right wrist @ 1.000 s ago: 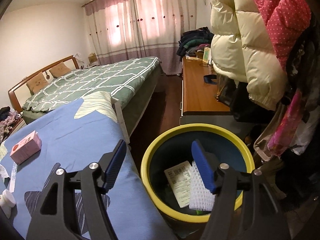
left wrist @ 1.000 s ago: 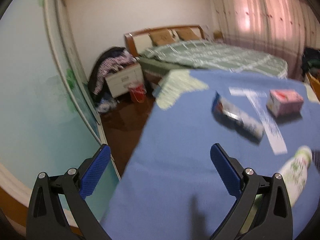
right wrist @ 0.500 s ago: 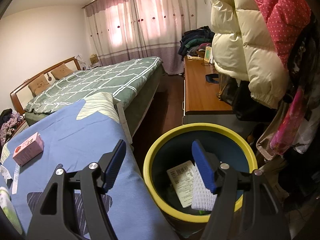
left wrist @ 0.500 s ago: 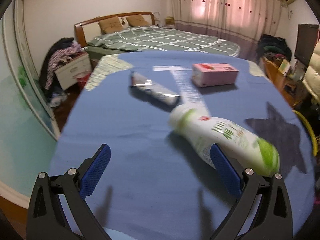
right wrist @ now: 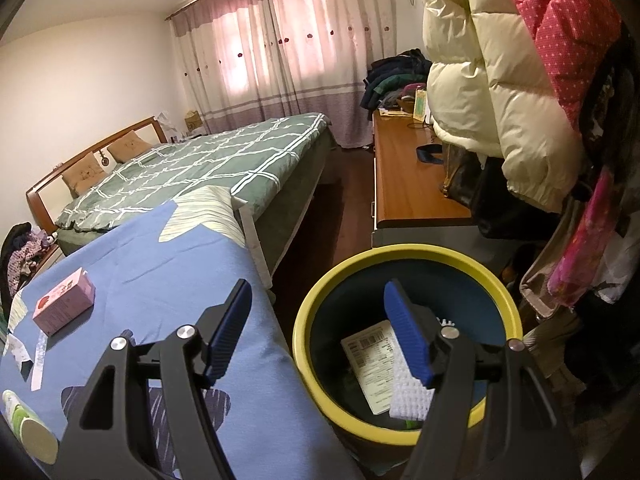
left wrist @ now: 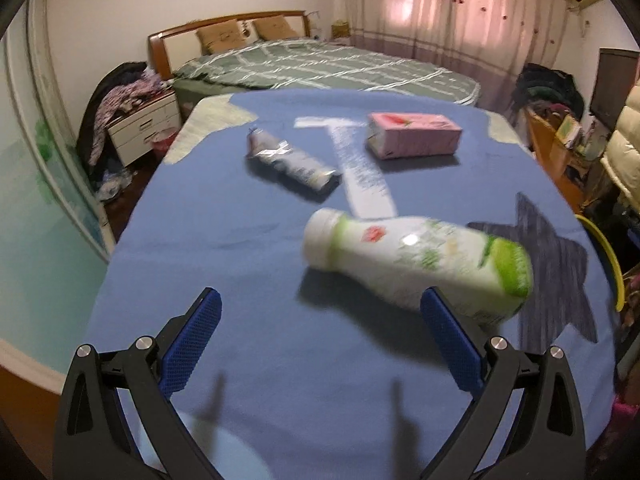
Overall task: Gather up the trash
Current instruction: 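Move the left gripper toward the white bottle on the blanket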
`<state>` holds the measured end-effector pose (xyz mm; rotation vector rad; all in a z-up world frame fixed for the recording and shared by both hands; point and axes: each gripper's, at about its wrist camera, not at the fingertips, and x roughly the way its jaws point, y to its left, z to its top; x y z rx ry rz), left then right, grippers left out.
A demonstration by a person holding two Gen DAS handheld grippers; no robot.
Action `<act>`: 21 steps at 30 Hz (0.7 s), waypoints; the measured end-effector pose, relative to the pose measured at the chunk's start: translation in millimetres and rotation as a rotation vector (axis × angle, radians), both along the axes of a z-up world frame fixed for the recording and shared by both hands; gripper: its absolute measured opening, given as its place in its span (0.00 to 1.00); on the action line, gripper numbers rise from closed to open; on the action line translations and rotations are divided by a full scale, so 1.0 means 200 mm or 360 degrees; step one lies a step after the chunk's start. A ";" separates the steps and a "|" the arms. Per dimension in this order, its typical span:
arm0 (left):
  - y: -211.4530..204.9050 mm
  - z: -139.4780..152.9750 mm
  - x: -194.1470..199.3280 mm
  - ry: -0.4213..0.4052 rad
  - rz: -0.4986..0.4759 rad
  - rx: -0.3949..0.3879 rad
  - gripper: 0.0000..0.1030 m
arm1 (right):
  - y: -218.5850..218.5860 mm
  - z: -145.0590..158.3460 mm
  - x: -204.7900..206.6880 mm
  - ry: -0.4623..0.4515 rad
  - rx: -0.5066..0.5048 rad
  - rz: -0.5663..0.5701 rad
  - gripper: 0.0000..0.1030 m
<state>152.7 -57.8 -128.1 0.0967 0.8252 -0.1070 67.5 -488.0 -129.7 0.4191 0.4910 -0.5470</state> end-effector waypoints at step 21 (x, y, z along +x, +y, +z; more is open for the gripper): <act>0.07 0.05 0.40 -0.0038 0.0137 0.0063 0.92 | 0.00 0.00 0.01 -0.0007 0.0011 0.0017 0.64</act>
